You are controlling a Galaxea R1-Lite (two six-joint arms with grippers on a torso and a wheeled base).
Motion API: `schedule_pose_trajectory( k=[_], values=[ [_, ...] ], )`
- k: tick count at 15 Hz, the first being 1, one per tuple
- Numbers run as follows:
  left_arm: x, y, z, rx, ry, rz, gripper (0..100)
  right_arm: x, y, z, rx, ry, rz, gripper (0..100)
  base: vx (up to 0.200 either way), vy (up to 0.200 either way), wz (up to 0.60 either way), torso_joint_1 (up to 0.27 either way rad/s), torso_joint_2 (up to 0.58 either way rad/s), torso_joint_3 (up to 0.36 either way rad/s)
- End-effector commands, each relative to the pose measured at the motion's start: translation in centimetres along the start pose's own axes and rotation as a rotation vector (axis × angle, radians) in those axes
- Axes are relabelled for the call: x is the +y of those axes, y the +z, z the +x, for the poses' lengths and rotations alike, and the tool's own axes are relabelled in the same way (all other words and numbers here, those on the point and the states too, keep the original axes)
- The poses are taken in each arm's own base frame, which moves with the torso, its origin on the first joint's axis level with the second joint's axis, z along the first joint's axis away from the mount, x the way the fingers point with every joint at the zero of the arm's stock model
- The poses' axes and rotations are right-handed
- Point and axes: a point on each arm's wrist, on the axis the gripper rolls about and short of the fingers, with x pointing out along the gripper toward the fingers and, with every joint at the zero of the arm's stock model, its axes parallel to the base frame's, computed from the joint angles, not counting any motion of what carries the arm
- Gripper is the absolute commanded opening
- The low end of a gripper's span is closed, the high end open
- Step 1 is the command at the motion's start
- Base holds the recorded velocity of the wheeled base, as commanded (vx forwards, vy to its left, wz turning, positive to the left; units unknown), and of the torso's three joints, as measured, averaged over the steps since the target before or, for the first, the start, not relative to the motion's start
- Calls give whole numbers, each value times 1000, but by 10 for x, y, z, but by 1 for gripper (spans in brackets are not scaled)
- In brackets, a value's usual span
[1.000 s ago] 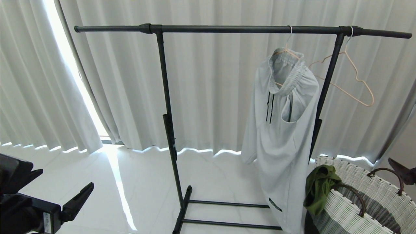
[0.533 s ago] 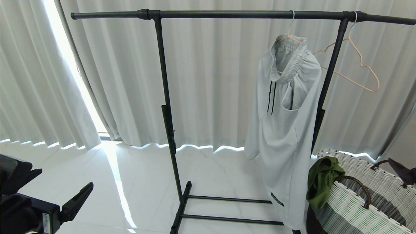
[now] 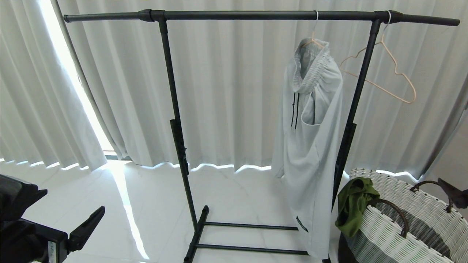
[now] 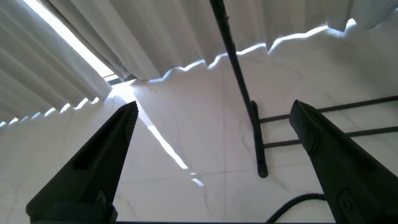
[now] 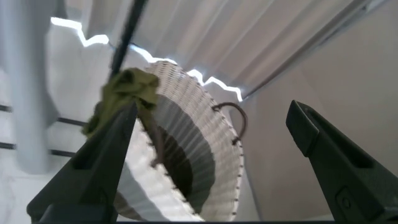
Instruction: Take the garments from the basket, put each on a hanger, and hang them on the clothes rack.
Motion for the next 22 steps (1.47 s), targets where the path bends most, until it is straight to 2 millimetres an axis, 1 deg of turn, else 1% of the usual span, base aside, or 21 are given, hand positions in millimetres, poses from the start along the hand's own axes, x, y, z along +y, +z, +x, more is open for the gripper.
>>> schedule_pose_trajectory(
  k=[1,6,12,14,18,22],
  values=[
    [0,0,0,-1,-3,0,100,0,0,1,2,2,-1,100,0,-200,0,-2,2,7],
    [-1,0,0,-2,-10,3,100,0,0,1,4,2,0,100,0,-200,0,0,3,5],
    [-1,0,0,-3,-12,3,100,1,-1,1,8,4,-2,100,0,0,0,0,0,0],
    [-2,1,0,-7,-22,6,100,3,-5,0,20,12,-4,100,0,0,0,0,0,0],
    [-4,2,3,-2,-37,11,100,8,-16,0,61,34,-5,100,200,0,0,5,4,7],
    [-2,14,17,13,-44,6,100,17,-28,11,125,109,15,100,200,0,0,-1,4,4]
  ],
)
